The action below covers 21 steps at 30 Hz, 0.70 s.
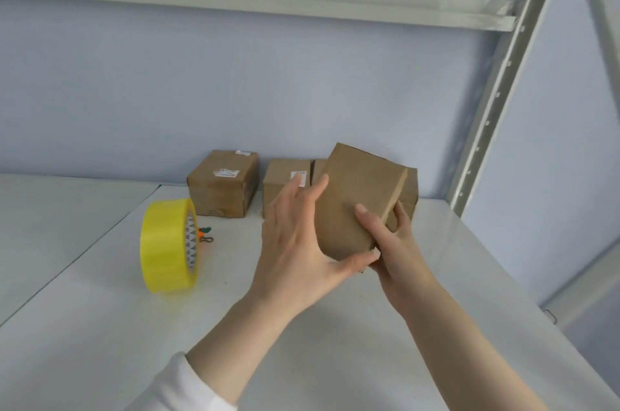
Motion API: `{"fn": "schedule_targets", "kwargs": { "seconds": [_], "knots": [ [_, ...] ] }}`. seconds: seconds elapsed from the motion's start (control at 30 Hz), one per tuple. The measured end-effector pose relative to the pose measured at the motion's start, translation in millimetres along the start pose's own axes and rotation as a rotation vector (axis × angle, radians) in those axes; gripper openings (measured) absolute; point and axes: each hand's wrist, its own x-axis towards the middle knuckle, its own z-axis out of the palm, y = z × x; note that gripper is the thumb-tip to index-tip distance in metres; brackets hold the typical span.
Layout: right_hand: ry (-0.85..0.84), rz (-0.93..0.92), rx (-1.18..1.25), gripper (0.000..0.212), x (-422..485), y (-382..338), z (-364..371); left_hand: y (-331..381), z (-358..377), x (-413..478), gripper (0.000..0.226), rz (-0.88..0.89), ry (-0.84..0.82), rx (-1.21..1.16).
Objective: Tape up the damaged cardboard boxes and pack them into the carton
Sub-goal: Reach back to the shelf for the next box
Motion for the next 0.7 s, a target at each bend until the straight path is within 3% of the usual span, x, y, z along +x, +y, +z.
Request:
{"fn": "schedule_targets", "kwargs": {
  "seconds": [0.13,0.23,0.33,0.4,0.6,0.7],
  "knots": [
    [-0.01,-0.108,-0.14,0.111,-9,-9,-9,9,15,5,0.114,-0.113,-0.06,-0.169],
    [-0.032,-0.119,-0.173,0.089,-12,-12,-23,2,12,12,0.102,-0.28,-0.097,-0.583],
    [-0.198,-0.051,-0.143,0.067,-14,-12,-30,-6,11,13,0.082,-0.34,-0.189,-0.974],
    [-0.239,-0.037,-0.145,0.065,-14,-10,-27,-11,13,12,0.081,-0.354,-0.231,-1.027],
    [0.017,-0.18,-0.278,0.09,-11,-2,-11,-8,13,11,0.053,-0.335,-0.163,-0.948],
    [0.021,-0.273,-0.387,0.074,-15,3,-6,-7,11,13,0.06,-0.356,-0.056,-0.948]
  ]
}}
